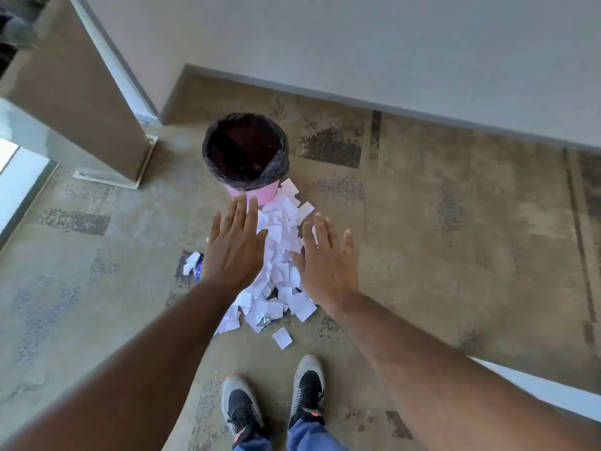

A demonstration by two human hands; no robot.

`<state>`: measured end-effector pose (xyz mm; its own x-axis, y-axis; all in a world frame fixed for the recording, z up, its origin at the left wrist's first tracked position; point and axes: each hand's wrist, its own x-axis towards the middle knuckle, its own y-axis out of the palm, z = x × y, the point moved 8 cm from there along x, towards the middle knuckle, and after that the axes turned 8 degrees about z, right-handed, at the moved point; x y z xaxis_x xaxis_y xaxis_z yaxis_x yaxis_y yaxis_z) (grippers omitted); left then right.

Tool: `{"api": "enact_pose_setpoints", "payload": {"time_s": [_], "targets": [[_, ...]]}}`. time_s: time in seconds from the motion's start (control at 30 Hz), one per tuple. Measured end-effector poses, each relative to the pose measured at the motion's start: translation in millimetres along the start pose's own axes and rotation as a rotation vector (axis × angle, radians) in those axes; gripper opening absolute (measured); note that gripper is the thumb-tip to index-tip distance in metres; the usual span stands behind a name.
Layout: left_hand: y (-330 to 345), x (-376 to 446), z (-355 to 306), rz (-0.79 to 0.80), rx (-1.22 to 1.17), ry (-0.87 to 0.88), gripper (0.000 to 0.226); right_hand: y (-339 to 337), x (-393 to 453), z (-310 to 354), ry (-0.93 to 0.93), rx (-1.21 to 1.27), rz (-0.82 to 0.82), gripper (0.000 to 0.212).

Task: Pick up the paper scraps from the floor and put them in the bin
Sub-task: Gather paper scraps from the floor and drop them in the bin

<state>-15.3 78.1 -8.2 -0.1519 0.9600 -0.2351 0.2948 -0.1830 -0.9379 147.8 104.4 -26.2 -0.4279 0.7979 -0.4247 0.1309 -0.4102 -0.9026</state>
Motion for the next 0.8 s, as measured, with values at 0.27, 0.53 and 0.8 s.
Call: {"api": "enact_pose_setpoints", "payload": {"time_s": [0.27,0.53,0.8], "targets": [[148.1,44.7,34.7,0.050,0.002,0.008,0.063,145.9,53.1,-22.4,0.030,-0.051,-0.011,0.064],[266.7,98.6,68.4,0.080,0.022,0.003,0.070,252.5,133.8,-34.0,0.008,-0.012,0.117,0.066],[347.9,158.0,113.2,0.322,-0.009,-0.004,0.103,313.1,209.8,-37.4,-0.080,0.078,0.242,0.085]]}}
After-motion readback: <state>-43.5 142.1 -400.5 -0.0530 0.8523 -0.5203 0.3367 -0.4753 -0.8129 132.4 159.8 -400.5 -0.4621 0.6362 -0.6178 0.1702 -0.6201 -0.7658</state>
